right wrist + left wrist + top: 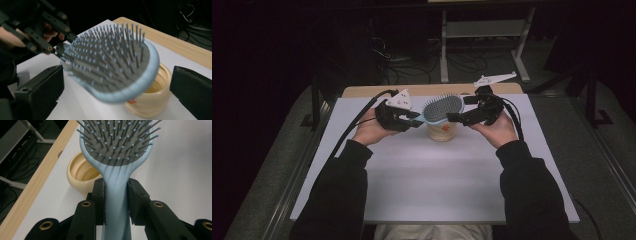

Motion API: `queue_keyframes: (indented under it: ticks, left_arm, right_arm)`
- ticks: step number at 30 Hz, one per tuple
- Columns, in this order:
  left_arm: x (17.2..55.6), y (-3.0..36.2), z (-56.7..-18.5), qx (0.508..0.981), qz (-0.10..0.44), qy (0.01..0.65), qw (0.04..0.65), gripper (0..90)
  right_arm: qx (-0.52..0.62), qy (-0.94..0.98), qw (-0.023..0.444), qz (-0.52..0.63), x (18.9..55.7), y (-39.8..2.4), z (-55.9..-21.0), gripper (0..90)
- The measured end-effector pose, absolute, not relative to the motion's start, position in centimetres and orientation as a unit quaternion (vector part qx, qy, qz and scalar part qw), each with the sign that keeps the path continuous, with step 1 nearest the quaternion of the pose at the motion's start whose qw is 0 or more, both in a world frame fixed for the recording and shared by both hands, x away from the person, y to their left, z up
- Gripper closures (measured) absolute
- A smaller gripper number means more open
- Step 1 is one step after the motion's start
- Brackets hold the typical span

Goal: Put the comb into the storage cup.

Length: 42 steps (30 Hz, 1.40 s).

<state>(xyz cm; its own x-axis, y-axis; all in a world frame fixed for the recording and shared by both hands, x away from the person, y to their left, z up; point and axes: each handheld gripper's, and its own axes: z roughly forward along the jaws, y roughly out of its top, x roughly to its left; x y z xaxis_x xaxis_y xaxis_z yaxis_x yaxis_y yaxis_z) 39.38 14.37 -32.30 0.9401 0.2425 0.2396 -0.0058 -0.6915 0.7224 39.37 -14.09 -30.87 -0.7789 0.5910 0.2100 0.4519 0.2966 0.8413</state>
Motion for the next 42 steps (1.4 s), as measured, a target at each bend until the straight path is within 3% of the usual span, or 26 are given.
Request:
queue_keyframes:
  ticks: [7,15,19,28,35,42]
  left_arm:
    - [39.2,14.0,-32.5,0.900,0.175,0.062,0.394,69.6]
    - [39.0,13.5,-32.9,0.895,0.199,0.058,0.395,69.5]
    - [39.1,13.3,-33.1,0.895,0.203,0.056,0.392,69.5]
    - [39.0,13.1,-33.3,0.891,0.198,0.058,0.405,69.8]
    - [39.2,13.7,-32.8,0.882,0.181,0.068,0.429,68.6]
    - [39.4,13.9,-32.6,0.878,0.163,0.081,0.442,52.9]
  right_arm:
    - [0.352,0.789,0.034,0.502,40.4,-13.4,-31.3,0.8]
    - [0.366,0.773,-0.020,0.518,40.9,-13.4,-31.3,21.4]
    - [0.382,0.773,-0.033,0.505,41.2,-13.5,-31.0,26.5]
    - [0.350,0.790,-0.021,0.503,40.5,-13.3,-28.6,50.5]
    - [0.330,0.800,-0.002,0.500,40.1,-12.6,-27.0,53.6]
    - [0.317,0.817,0.031,0.482,39.9,-11.7,-25.9,54.1]
